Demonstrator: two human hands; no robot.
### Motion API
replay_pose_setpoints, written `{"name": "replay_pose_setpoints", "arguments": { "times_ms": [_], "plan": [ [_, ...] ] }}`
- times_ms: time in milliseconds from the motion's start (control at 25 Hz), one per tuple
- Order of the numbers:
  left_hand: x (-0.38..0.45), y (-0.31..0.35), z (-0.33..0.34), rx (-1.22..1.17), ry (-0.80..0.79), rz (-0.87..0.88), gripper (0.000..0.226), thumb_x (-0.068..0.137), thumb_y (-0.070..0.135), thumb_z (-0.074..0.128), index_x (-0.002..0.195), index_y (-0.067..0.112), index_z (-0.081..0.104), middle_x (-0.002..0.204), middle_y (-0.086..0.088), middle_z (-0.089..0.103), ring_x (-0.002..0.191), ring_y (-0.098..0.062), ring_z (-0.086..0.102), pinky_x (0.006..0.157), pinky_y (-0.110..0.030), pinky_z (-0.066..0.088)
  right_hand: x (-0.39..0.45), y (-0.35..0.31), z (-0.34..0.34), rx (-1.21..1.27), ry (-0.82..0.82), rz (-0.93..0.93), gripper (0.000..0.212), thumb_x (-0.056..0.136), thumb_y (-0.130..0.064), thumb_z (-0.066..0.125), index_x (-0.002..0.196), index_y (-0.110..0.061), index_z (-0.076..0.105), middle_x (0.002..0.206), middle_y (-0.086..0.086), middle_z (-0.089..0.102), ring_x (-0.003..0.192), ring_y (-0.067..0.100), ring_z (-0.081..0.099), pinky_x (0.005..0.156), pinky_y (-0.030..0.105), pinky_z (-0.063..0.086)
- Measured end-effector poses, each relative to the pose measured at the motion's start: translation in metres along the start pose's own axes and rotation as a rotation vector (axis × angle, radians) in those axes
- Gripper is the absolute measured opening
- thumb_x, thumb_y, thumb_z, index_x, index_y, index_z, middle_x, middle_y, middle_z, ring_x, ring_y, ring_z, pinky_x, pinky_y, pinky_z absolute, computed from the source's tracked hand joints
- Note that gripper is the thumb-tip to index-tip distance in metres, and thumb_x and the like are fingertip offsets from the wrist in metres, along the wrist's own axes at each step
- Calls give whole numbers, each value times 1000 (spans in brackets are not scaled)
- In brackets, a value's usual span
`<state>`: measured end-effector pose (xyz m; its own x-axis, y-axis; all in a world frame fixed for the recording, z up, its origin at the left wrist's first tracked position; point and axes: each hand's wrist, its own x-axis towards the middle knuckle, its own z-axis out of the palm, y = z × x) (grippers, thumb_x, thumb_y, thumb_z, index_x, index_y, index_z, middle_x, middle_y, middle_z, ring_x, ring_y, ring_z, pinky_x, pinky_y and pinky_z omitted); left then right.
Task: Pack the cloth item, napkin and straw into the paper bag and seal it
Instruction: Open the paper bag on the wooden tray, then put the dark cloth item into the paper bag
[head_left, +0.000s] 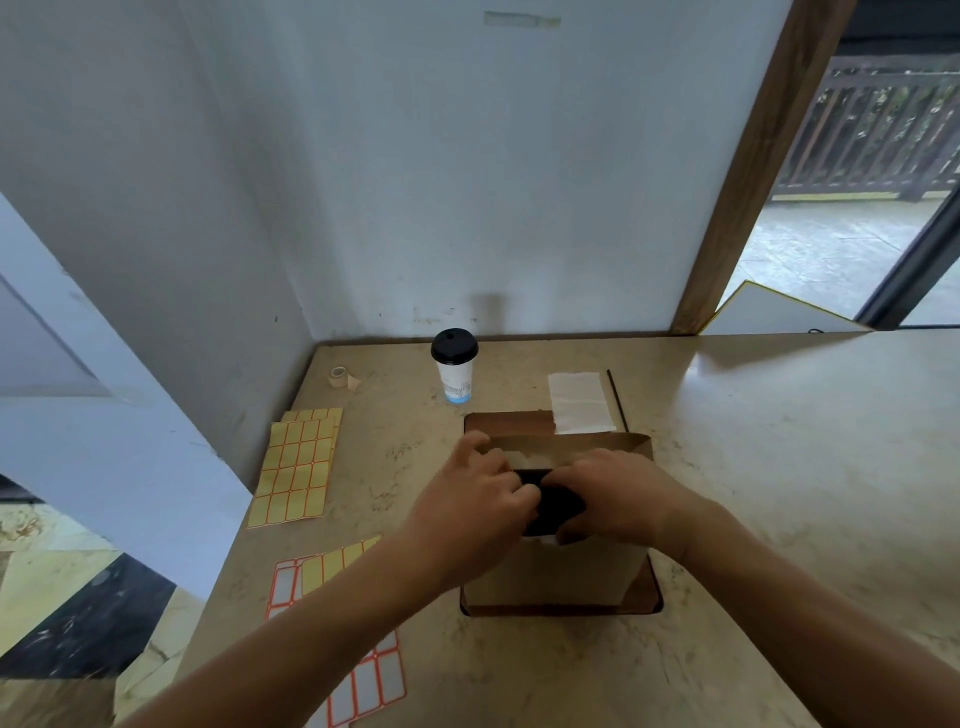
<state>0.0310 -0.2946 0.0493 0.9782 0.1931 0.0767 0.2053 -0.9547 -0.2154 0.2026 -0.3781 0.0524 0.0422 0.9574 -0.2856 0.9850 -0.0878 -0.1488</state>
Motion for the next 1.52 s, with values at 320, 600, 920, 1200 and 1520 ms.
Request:
{"name": "replay_pose_setpoints", "arguments": {
  "times_ms": [320,600,920,1200,1520],
  "plan": [
    [51,17,-7,81,-275,72,16,92,26,59,100,14,65,91,-5,63,92,-24,59,79,-35,45,-7,3,4,-8,5,25,43,80,-54,63,117,-32,57,111,-8,61,99,14,59,81,32,53],
    [27,-11,15,-65,-448,-133,68,71,74,59,123,30,55,108,3,62,100,-20,55,84,-35,42,-28,18,6,-56,15,91,85,65,-73,62,139,-40,37,136,-11,49,121,17,45,98,33,40],
    [20,-22,28,-40,-436,-106,99,63,81,59,145,33,30,141,0,47,129,-24,42,106,-39,32,-36,23,6,-26,-31,119,100,60,-79,61,145,-42,23,145,-13,42,129,18,41,100,32,40],
    [30,-27,31,-62,-452,-130,84,72,64,67,142,33,35,137,1,51,127,-24,45,108,-41,34,-22,24,-3,-41,-44,89,103,63,-74,63,148,-39,17,149,-12,37,133,19,37,103,35,39],
    [36,-31,30,-113,-441,-140,93,68,69,67,146,35,27,146,1,43,134,-25,37,109,-43,28,-10,27,-11,95,25,-21,79,75,-60,64,144,-38,32,138,-14,49,126,8,44,102,28,41]
  ]
}}
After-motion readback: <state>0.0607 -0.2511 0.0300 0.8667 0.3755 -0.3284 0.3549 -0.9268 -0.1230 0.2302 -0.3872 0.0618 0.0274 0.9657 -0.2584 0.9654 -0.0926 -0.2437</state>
